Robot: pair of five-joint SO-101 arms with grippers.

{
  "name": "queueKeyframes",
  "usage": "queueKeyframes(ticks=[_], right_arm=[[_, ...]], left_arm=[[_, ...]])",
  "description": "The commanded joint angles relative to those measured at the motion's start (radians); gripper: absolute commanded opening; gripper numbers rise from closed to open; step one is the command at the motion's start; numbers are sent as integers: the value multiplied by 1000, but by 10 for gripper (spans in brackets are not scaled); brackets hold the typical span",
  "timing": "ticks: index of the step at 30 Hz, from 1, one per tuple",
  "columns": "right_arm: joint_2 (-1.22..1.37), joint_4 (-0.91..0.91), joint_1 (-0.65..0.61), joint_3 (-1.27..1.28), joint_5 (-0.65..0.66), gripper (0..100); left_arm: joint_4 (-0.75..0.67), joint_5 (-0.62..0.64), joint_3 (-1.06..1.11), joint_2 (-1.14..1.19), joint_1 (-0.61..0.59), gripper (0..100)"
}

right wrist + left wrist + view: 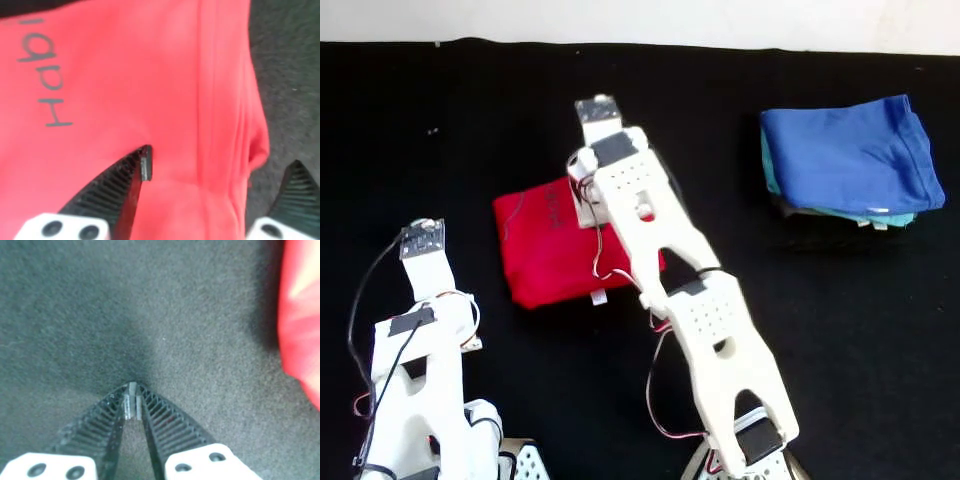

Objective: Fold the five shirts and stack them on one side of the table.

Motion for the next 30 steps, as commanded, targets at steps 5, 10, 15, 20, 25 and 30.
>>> queueKeyframes(ticks=[5,10,15,20,25,30], right_arm=[[171,7,33,-193,-8,377],[217,35,33,-216,0,88],[211,35,71,-217,78,22],[180,136,163,-343,84,5],[102,189,259,-441,84,5],[-64,189,317,-404,167,5]], left_arm=[[-32,11,-1,-2,13,13],[-32,11,-1,-2,13,13],[-32,11,-1,-1,13,13],[-32,11,-1,-1,13,13],[-32,11,-1,-1,13,13],[-32,11,-1,-1,13,13]])
